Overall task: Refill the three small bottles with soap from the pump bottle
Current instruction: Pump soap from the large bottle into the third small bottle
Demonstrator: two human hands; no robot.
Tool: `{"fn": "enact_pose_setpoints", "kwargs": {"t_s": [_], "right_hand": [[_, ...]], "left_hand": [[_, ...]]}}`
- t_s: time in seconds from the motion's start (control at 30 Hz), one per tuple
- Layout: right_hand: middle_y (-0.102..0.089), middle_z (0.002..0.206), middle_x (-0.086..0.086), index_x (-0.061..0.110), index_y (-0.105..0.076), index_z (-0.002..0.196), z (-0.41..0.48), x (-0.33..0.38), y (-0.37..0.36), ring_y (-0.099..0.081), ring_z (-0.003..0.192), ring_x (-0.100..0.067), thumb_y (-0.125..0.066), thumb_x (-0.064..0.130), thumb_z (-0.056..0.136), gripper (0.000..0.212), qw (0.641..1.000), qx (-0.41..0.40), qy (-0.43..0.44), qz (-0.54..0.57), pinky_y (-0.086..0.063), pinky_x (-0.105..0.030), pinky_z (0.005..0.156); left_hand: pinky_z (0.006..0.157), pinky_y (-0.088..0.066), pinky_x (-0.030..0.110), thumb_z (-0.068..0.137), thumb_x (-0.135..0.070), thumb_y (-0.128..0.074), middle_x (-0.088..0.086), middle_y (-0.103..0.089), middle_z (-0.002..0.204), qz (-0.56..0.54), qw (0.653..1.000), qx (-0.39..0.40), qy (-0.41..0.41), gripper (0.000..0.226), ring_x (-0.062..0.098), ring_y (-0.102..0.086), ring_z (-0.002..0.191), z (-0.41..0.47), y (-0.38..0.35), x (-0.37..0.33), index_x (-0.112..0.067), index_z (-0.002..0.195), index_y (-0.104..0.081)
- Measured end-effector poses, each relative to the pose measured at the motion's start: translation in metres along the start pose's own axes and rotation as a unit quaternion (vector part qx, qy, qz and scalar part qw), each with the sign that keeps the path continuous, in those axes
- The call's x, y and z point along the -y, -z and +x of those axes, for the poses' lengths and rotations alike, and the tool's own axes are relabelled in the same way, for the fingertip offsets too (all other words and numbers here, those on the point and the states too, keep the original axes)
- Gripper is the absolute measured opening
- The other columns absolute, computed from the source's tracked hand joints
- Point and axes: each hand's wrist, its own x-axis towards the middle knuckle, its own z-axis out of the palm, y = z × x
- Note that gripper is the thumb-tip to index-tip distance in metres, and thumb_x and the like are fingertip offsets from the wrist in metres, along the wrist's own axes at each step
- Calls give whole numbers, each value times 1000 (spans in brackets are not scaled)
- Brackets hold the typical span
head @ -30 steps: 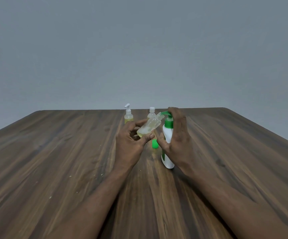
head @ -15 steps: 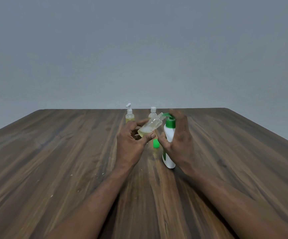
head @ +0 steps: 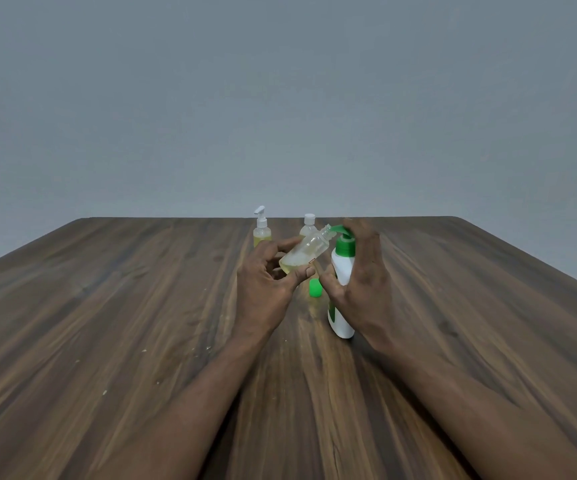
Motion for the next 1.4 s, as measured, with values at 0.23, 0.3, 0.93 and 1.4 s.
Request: {"fn": "enact_pose_setpoints", "kwargs": {"t_s": [0.23,0.3,0.93,1.4], "right_hand": [[-41,140,3,20,-34,143,0,-2,0,-45,116,4,-74,15,77,77,1000,19,5,-22,-39,-5,79],[-38,145,-2,18,-32,147,0,-4,0,-46,123,-6,-77,13,76,84,999,23,12,-28,-40,-10,81],[-40,142,5,25,-31,143,2,-3,1,-43,114,8,-73,22,78,77,1000,26,1,-12,-41,-5,76],[-51,118,2,19,-43,129,2,-3,-3,-46,100,7,-77,15,81,60,1000,-7,6,0,-34,-2,82]], "left_hand": [[74,-54,14,75,-6,-87,-10,-73,105,-6,1000,-3,-5,44,2,-71,92,-1,-1,-5,-26,110,-71],[74,-55,14,75,-7,-88,-14,-73,105,-3,1000,-6,-6,45,3,-71,92,-1,-2,-5,-26,112,-71],[77,-57,20,75,-6,-88,-9,-74,108,3,1000,-5,-7,44,6,-72,94,-1,-1,-4,-23,112,-72],[81,-59,28,73,-2,-88,-3,-75,109,0,1000,-6,3,43,12,-72,96,-1,0,-5,-18,111,-74]]}}
